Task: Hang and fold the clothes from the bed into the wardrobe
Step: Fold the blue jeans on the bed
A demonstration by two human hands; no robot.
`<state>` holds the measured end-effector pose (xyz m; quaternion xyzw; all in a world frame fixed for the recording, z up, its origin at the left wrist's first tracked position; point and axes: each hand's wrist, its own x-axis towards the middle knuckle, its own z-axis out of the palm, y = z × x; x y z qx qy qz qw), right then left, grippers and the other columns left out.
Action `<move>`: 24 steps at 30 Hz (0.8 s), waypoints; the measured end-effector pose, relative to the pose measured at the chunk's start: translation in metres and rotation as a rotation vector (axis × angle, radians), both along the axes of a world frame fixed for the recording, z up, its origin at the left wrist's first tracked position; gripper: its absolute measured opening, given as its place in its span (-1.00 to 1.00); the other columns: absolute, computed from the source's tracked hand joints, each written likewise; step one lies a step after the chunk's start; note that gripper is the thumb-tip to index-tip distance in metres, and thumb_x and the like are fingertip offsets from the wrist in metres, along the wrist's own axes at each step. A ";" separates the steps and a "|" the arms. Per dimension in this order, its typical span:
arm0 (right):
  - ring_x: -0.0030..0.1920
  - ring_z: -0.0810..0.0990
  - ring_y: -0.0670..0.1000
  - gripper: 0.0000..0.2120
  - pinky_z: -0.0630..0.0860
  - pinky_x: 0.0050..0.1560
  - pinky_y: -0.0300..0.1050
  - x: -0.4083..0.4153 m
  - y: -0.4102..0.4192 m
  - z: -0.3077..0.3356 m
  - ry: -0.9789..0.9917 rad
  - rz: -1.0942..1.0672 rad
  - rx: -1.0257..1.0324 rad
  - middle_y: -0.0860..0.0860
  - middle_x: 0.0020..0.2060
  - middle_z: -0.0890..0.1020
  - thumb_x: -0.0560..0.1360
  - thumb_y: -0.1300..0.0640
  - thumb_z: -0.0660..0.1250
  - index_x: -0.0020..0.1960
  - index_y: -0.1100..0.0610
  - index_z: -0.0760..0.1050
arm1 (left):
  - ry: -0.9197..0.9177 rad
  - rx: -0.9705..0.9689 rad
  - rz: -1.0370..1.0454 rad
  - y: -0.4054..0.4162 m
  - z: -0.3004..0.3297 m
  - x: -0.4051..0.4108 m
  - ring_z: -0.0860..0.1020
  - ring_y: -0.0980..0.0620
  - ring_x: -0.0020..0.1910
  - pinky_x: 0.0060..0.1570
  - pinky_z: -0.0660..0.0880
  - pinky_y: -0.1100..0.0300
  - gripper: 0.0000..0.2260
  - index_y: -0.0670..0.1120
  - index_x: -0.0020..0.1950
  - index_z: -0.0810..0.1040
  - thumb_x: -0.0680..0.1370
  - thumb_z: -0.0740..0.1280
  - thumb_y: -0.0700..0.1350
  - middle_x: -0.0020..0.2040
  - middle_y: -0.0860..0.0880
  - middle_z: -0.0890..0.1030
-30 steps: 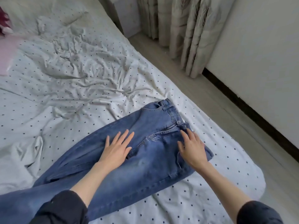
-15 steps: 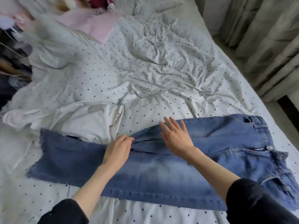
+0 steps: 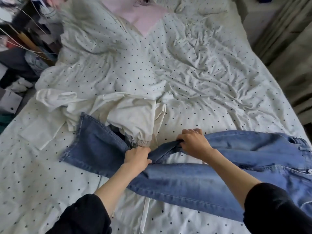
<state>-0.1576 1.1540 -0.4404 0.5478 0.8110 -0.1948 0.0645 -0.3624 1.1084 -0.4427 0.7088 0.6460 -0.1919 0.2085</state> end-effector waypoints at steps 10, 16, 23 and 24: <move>-0.13 0.59 0.19 -0.77 0.36 0.11 0.02 0.022 -0.009 0.061 0.303 -0.378 0.278 0.09 -0.18 0.67 0.48 0.29 0.25 0.10 0.17 0.54 | -0.353 0.443 -0.056 0.015 0.077 -0.004 0.55 -0.10 -0.14 -0.27 0.30 0.14 -0.87 -0.07 -0.05 0.30 0.61 0.19 -0.04 -0.13 0.01 0.53; -0.18 0.59 0.24 -0.85 0.43 0.10 0.10 0.036 0.002 0.082 0.346 -0.480 0.328 0.14 -0.20 0.68 0.52 0.23 0.24 0.06 0.15 0.52 | -0.555 0.271 -0.096 0.024 0.097 0.004 0.53 -0.09 -0.13 -0.24 0.33 0.12 -0.77 -0.06 0.02 0.23 0.57 0.29 -0.07 -0.08 0.05 0.43; -0.13 0.60 0.20 -0.83 0.33 0.19 0.05 0.036 0.004 0.084 0.242 -0.487 0.389 0.16 -0.16 0.68 0.54 0.20 0.22 0.09 0.16 0.52 | -0.259 0.247 -0.138 0.009 0.067 -0.014 0.50 -0.14 0.09 0.01 0.33 0.10 -0.80 -0.14 0.11 0.44 0.53 0.31 -0.11 0.10 -0.13 0.54; -0.09 0.59 0.19 -0.82 0.31 0.19 0.06 0.036 0.007 0.084 0.226 -0.496 0.397 0.16 -0.12 0.67 0.55 0.20 0.21 0.10 0.16 0.52 | -0.300 0.302 -0.117 0.013 0.071 -0.018 0.52 -0.14 0.05 -0.04 0.34 0.12 -0.83 -0.14 0.06 0.46 0.52 0.32 -0.13 0.06 -0.13 0.56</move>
